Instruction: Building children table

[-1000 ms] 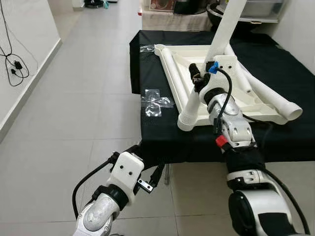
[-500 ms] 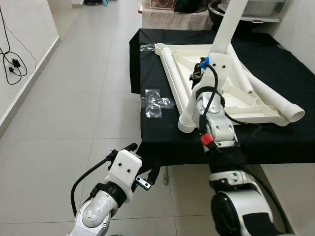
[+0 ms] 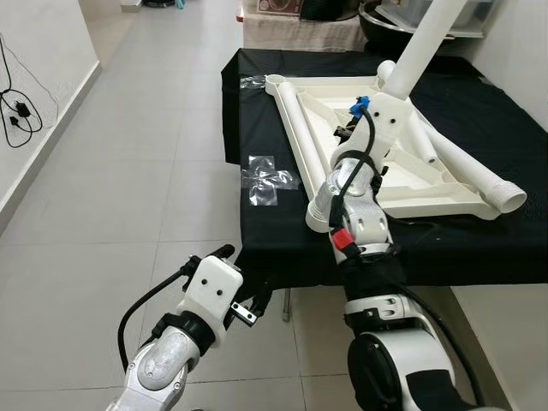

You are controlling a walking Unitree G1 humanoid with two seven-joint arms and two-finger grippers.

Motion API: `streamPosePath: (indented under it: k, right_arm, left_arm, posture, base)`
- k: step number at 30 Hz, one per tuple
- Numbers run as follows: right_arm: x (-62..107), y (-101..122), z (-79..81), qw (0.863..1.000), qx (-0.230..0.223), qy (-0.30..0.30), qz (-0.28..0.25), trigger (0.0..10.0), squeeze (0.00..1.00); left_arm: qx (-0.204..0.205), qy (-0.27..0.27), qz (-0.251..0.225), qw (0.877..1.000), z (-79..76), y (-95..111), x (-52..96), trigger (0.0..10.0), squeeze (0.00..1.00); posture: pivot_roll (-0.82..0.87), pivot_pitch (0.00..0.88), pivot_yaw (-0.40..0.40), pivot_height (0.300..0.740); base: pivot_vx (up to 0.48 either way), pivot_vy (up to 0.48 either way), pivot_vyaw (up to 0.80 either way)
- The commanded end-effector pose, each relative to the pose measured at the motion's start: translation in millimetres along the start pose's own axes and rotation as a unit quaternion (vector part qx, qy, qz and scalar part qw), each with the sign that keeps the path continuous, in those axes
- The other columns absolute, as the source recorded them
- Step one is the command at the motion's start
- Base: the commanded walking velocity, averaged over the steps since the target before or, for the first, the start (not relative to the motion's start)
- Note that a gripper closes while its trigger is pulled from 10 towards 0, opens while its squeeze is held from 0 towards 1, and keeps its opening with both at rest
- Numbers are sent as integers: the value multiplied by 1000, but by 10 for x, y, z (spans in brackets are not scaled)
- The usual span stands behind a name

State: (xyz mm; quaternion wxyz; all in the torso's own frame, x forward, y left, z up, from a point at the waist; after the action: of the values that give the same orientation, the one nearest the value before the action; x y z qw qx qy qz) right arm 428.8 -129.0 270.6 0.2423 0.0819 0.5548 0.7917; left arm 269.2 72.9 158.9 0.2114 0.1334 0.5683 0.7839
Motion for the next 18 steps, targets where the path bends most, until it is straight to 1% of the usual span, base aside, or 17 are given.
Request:
streamPosePath:
  k: [1,2,4,7,8,15,16,17,18]
  right_arm:
    - [5,-282,-212,998,39,-37,35,10000,0]
    - [24,-317,-241,996,53,-54,39,10000,0]
    - [48,-334,-324,992,63,-99,42,10000,0]
    - [57,-336,-349,990,63,-115,43,10000,0]
    - [77,-340,-374,988,61,-132,44,10000,0]
    - [120,-400,-315,989,57,-126,60,10000,0]
    - [99,-437,-189,992,61,-77,74,10000,0]
    - [96,-510,39,994,52,14,100,10000,0]
    - [96,-510,39,994,52,14,100,10000,0]
  left_arm:
    - [-5,-5,4,1000,-14,-37,5,10000,0]
    - [-5,-3,4,1000,-3,-39,5,10000,0]
    - [-7,-1,4,1000,5,-45,5,10000,0]
    - [-8,-1,4,1000,5,-47,5,10000,0]
    - [-7,-1,5,1000,1,-48,1,10000,0]
    - [-5,0,5,1000,-2,-49,-9,10000,0]
    - [-5,1,5,1000,2,-49,-10,10000,0]
    - [-6,1,5,1000,3,-51,-11,10000,0]
    - [-6,1,5,1000,3,-51,-11,10000,0]
  posture:
    - [95,154,-81,740]
    - [95,154,-81,740]
    - [97,151,-81,740]
    - [97,151,-81,740]
    - [92,155,-87,740]
    - [91,160,-87,740]
    - [84,162,-90,740]
    - [81,163,-91,740]
    - [81,163,-91,740]
  base:
    - [0,0,0]
    - [0,0,0]
    - [0,0,0]
    - [0,0,0]
    - [0,0,0]
    - [0,0,0]
    - [0,0,0]
    - [0,0,0]
    - [0,0,0]
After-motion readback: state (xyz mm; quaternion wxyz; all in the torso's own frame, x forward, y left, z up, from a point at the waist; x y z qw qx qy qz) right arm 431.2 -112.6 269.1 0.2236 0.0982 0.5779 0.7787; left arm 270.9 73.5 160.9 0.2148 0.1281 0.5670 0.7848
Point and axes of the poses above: a point about 5 cm out from each wrist's last joint towards the gripper, its own x axis pointing back from the gripper into the wrist, its own y axis along the axis of the wrist's last joint, z = x × y, the point moved 6 cm from there along -x, pointing out of the wrist towards the gripper, and after that the axes turned 7 degrees about -x, right-handed, at the moved point
